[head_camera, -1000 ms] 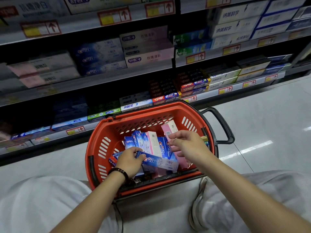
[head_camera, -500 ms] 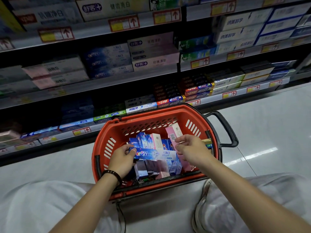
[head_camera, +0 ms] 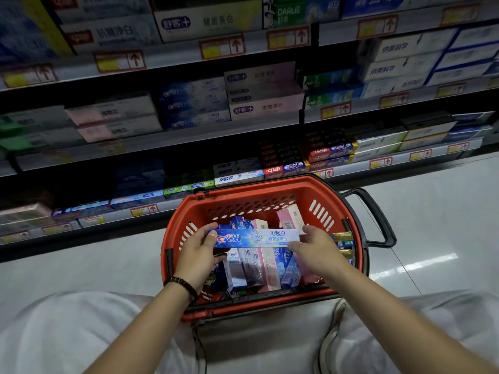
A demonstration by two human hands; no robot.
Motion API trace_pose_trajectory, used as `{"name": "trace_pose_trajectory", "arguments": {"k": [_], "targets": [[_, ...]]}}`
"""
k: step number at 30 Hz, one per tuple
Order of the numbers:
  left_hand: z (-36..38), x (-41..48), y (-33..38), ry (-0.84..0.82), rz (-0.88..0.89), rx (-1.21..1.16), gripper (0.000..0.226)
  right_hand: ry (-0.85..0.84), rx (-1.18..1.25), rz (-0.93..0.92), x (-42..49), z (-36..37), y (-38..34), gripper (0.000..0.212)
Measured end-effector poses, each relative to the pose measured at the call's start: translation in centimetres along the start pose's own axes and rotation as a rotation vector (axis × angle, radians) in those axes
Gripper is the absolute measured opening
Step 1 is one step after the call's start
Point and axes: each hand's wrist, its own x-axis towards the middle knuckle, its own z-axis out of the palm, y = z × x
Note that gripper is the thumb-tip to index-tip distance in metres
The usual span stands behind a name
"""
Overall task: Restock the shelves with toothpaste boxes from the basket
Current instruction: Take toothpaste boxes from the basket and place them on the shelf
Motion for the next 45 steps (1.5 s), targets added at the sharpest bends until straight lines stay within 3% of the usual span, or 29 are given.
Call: {"name": "trace_pose_trajectory", "arguments": {"k": [3, 6, 11, 15, 22, 25, 38, 45], "targets": [[0.0, -0.3, 0.2, -0.003, 0.001, -0.036, 0.028, 0.002, 0.011, -0.018, -0.2, 0.3, -0.4, 0.014], [-0.1, -0.5, 0.5, -0.005, 0.003, -0.086, 0.026, 0.027, 0.04, -0.053, -0.2, 0.5, -0.5, 0.007], [0.1, -0.6, 0.8, 0.088, 0.061, -0.146, 0.017, 0.075, 0.076, -0.107, 0.1, 0.9, -0.5, 0.011], [0.2, -0.6, 0.8, 0.135, 0.076, -0.141, 0.011, 0.154, 0.155, -0.15, 0.6, 1.4, -0.5, 0.036], [0.3, -1.2, 1.6, 0.13, 0.116, -0.157, 0.006, 0.3, 0.268, -0.263, 0.3, 2.1, -1.2, 0.013], [0.1, -1.9, 2.0, 0.159, 0.193, -0.056, 0.005, 0.323, 0.271, -0.317, 0.0, 2.2, -1.5, 0.006], [-1.6, -2.3, 4.9, 0.35, 0.446, 0.094, 0.007, 0.414, 0.335, -0.391, -0.7, 3.2, -4.2, 0.012], [-1.6, -2.4, 7.1, 0.33, 0.436, 0.016, 0.017, 0.435, 0.401, -0.419, -0.6, 2.0, -6.9, 0.014]]}}
